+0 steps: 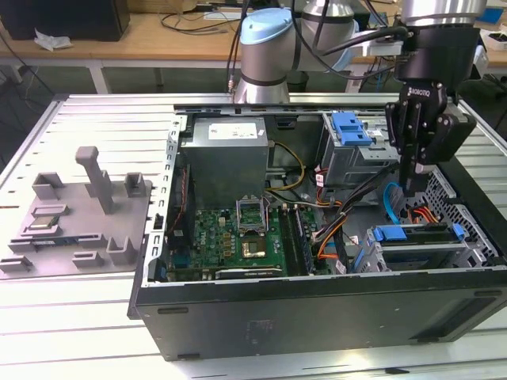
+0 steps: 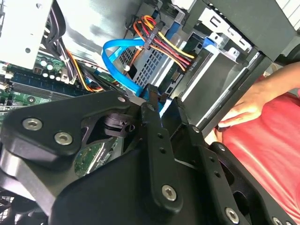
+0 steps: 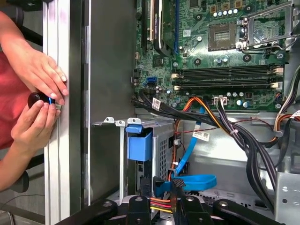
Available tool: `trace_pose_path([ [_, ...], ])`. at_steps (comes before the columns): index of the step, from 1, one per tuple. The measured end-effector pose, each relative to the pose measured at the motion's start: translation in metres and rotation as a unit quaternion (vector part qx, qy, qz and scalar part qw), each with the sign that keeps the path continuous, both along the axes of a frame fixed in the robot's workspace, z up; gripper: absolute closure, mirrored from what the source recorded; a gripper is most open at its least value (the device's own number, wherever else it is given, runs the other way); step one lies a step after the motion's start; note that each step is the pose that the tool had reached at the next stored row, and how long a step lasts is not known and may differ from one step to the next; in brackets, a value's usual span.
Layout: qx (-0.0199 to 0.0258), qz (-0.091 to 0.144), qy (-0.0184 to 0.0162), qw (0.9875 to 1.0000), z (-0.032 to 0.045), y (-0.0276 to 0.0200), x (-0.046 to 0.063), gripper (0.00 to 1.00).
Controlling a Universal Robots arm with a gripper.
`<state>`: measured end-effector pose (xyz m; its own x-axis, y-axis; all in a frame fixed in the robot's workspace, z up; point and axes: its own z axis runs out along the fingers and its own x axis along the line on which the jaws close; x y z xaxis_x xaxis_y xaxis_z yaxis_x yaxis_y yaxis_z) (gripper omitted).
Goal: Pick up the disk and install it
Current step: 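Insert the second disk wire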
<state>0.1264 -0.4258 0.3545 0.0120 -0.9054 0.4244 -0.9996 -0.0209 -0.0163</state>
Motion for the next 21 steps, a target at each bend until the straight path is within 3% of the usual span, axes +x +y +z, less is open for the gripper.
trace_pose_path([
  [21,0.0,0.001,0.0,1.0,-0.0049,-0.001,0.003,0.69],
])
